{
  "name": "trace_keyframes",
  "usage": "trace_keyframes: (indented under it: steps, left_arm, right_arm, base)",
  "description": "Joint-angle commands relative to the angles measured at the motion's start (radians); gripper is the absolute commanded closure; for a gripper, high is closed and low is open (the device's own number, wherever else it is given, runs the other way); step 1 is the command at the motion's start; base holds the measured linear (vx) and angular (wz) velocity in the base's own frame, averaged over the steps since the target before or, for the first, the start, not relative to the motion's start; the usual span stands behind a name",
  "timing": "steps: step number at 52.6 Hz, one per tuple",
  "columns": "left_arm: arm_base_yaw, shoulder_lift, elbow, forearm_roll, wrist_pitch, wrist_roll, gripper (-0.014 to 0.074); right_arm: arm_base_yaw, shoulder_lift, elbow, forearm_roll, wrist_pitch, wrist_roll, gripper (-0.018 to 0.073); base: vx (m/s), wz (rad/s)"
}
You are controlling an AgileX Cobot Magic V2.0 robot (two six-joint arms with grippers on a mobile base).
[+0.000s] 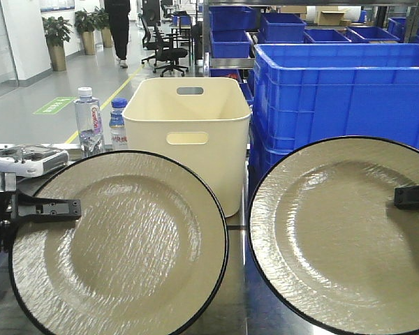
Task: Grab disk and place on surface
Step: 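Lower the left gripper's plate flat onto the table in front of the bin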
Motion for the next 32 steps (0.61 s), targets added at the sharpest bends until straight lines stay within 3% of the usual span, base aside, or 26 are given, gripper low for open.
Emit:
trace_keyframes:
  steps: [1, 13, 22, 27, 32]
  left_arm:
    - [-0.002, -0.036, -0.034, -0.147, -0.005, -0.014, 0.0601]
    - [-0.009, -0.024, -0.034, -0.129, -0.047, 0.002, 0.0601]
    - [-0.074, 0.085, -0.034, -0.097, -0.141, 0.008, 0.0601]
    - [-0.135, 0.162, -0.034, -0.158, -0.205, 0.014, 0.0598]
    - [-0.193, 0.232, -0.035, -0.278, -0.256, 0.052, 0.0598]
  right_arm:
    - [-0.001, -0.029, -0.030, 0.142, -0.032, 0.000, 0.0568]
    - [-0.001, -0.029, -0.030, 0.191, -0.055, -0.001, 0.0568]
    - [-0.001, -0.029, -0.030, 0.254, -0.115, -0.001, 0.0568]
    - [-0.001, -0.029, -0.030, 0.257, -0.121, -0.001, 0.0568]
    - [-0.001, -0.029, -0.030, 0.248, -0.119, -0.001, 0.0568]
  base:
    - [0.00, 0.00]
    - [0.00, 0.00]
    - [0.00, 0.00]
    - [0.00, 0.00]
    - [0.00, 0.00]
